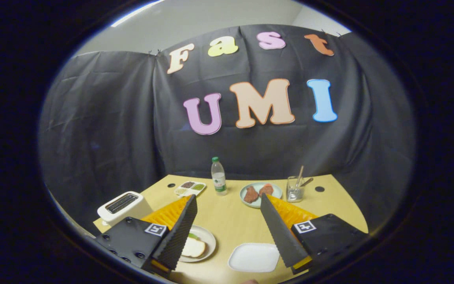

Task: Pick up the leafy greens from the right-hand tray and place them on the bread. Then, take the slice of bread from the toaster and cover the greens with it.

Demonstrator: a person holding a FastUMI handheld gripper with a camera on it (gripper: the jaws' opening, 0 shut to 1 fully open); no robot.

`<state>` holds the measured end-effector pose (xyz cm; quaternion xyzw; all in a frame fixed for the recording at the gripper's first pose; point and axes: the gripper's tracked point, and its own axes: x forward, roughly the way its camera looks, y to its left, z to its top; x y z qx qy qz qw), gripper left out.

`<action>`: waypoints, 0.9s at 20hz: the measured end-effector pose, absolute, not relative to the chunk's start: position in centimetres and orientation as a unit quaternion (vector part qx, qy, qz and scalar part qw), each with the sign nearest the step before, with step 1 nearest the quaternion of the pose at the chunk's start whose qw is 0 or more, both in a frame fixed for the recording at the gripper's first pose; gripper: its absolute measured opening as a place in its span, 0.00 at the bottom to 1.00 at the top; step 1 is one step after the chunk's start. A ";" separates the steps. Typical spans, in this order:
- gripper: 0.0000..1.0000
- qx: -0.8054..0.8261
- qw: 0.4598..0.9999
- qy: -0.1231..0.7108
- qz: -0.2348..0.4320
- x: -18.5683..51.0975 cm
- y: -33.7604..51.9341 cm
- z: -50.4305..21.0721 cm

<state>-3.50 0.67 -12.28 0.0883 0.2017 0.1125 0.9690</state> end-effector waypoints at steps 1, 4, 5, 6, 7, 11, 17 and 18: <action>1.00 0.081 0.973 0.190 0.106 -3.6 0.3 -11.6; 1.00 0.070 0.980 0.163 0.095 -3.3 0.1 -10.1; 1.00 0.070 0.981 0.157 0.093 -3.3 0.1 -9.8; 1.00 0.069 0.981 0.154 0.093 -3.4 0.1 -9.4; 1.00 0.068 0.982 0.148 0.091 -3.1 0.0 -9.1; 1.00 0.064 0.986 0.127 0.085 -2.7 -0.6 -7.8; 1.00 0.066 0.988 0.113 0.076 -2.3 -1.5 -6.9; 1.00 0.065 0.989 0.111 0.075 -2.3 -1.6 -6.7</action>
